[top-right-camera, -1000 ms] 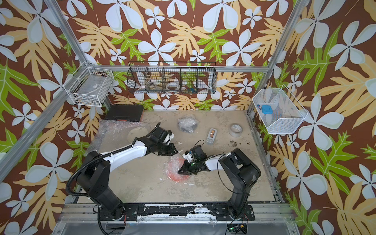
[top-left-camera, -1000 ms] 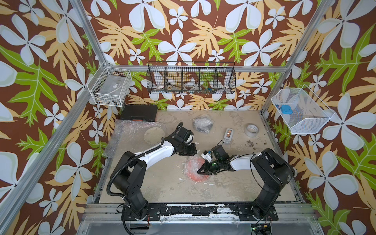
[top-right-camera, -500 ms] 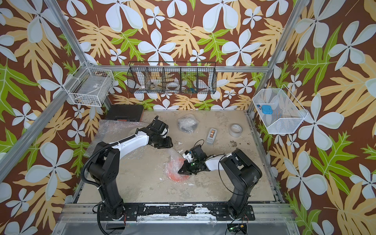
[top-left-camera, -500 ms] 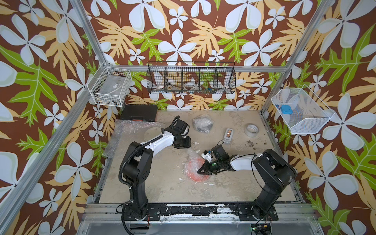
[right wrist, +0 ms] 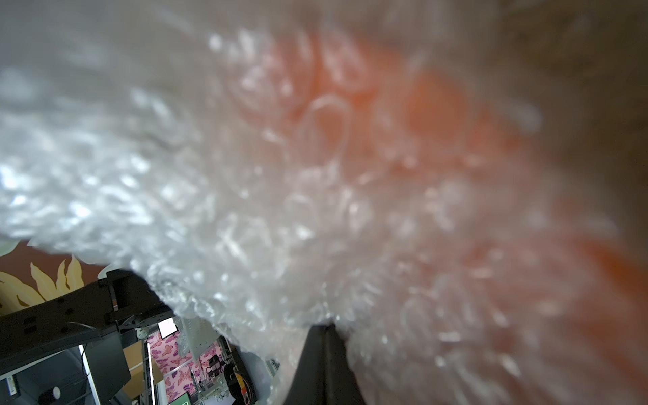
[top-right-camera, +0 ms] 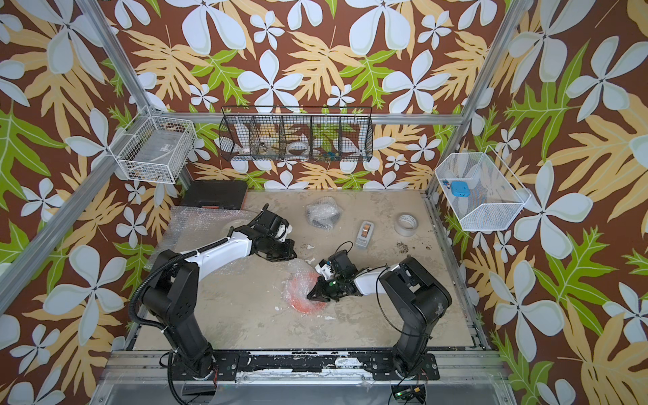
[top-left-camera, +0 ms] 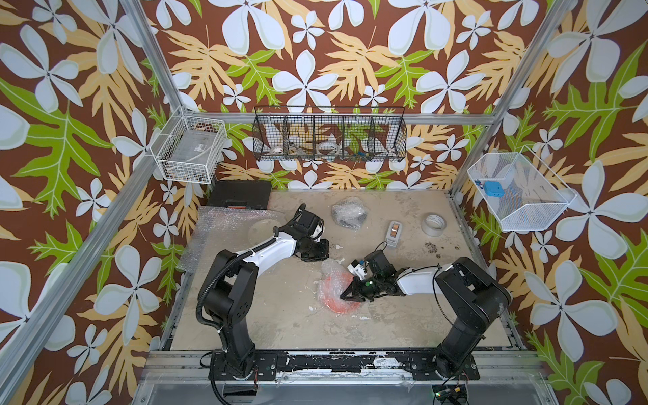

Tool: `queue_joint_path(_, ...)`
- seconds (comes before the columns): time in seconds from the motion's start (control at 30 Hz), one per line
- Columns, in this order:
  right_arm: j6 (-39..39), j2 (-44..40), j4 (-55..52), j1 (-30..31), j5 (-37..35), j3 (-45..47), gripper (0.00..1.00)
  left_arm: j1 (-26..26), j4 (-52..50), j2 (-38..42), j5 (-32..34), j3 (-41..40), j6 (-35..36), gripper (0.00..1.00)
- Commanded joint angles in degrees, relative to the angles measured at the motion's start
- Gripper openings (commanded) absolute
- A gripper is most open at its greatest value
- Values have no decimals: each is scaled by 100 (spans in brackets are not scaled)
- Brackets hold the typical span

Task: Wrap dinner plates in bubble wrap
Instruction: Wrap the plate in the bubble wrap.

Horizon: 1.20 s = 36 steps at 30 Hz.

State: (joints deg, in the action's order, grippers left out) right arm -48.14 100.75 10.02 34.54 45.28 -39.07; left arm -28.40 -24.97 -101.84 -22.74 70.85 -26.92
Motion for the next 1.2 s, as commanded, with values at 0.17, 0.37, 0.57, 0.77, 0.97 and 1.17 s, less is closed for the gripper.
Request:
queue_joint_path(0.17,-774,248,243,4,-667,-65,0,-328,197,388,-1177,-419,-378,0)
queue_joint_path(0.37,-977,363,505,7,-698,-7,0,-726,1651,761,-1655,-2017,-1455,0)
queue_joint_path(0.57,-970,364,530,8,-706,70,0,-957,3080,510,-2081,-3048,-2250,0)
queue_joint_path(0.77,-616,50,-211,-5,-1039,-141,0,-940,1721,48,-1105,-3001,-1182,0)
queue_joint_path(0.97,14,-836,-1707,-57,-1901,-693,5,-772,1324,-37,-574,-3156,-842,0)
queue_joint_path(1.17,82,-1233,-1804,18,-1451,-1123,5,-772,1296,-38,-483,-3121,-842,0)
